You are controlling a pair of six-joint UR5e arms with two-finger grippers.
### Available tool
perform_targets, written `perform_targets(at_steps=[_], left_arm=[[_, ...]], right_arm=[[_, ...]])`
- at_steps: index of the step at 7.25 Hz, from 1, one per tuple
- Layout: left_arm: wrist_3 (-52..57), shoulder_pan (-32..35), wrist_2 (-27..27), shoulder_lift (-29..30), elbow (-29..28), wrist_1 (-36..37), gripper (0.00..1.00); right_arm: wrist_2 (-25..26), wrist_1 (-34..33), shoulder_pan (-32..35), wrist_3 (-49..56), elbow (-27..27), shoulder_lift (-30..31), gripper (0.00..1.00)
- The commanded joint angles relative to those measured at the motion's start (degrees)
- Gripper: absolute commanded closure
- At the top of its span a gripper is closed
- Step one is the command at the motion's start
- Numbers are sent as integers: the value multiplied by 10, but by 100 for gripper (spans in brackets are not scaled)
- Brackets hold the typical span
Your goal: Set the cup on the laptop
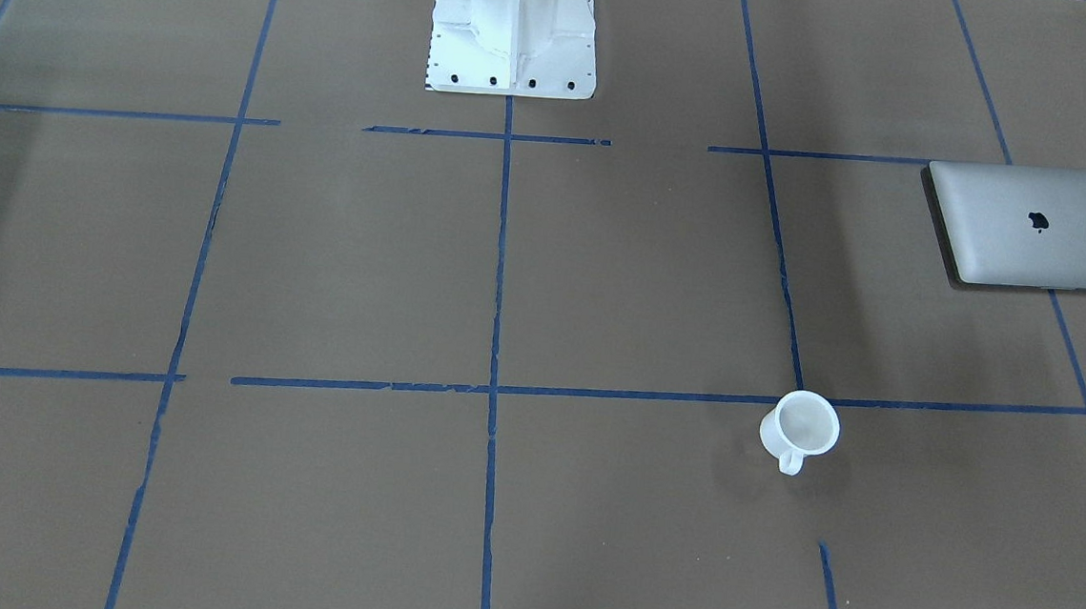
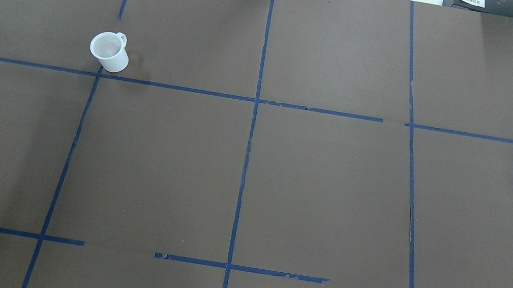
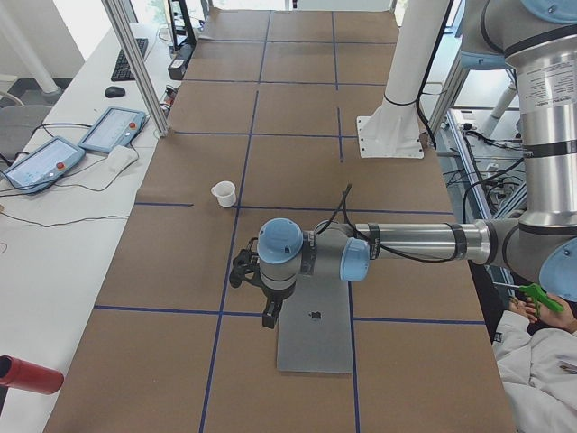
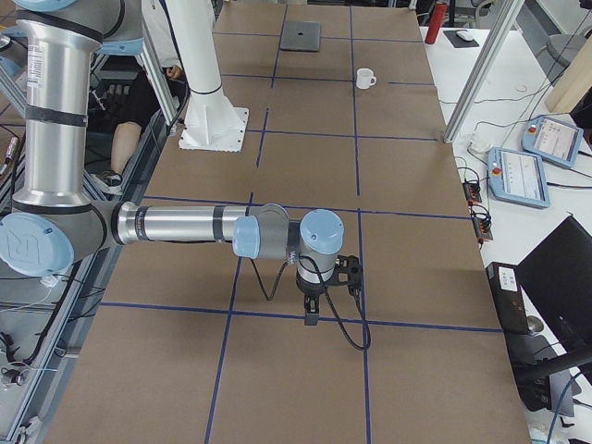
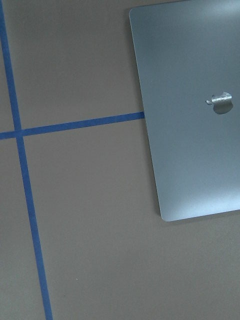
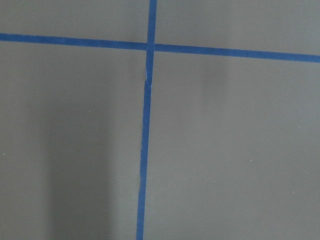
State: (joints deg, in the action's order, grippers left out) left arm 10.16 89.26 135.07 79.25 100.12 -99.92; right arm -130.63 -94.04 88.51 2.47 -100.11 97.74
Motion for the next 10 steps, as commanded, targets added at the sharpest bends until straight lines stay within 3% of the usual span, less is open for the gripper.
perform_targets(at_steps=[1, 3, 5, 8, 10], left_arm=[[-5, -33, -2, 62, -2, -35, 0], [-85, -117, -7, 155, -39, -27, 0], [-192, -193, -58, 260, -71, -26, 0], [-316, -287, -93, 423, -206, -33, 0], [-355, -309, -93, 502, -300, -36, 0]], right_arm=[[-1, 0, 0, 0, 0, 0, 0], [-1, 0, 0, 0, 0, 0, 0], [-1, 0, 0, 0, 0, 0, 0], [-1, 0, 0, 0, 0, 0, 0], [0, 0, 0, 0, 0, 0, 0]])
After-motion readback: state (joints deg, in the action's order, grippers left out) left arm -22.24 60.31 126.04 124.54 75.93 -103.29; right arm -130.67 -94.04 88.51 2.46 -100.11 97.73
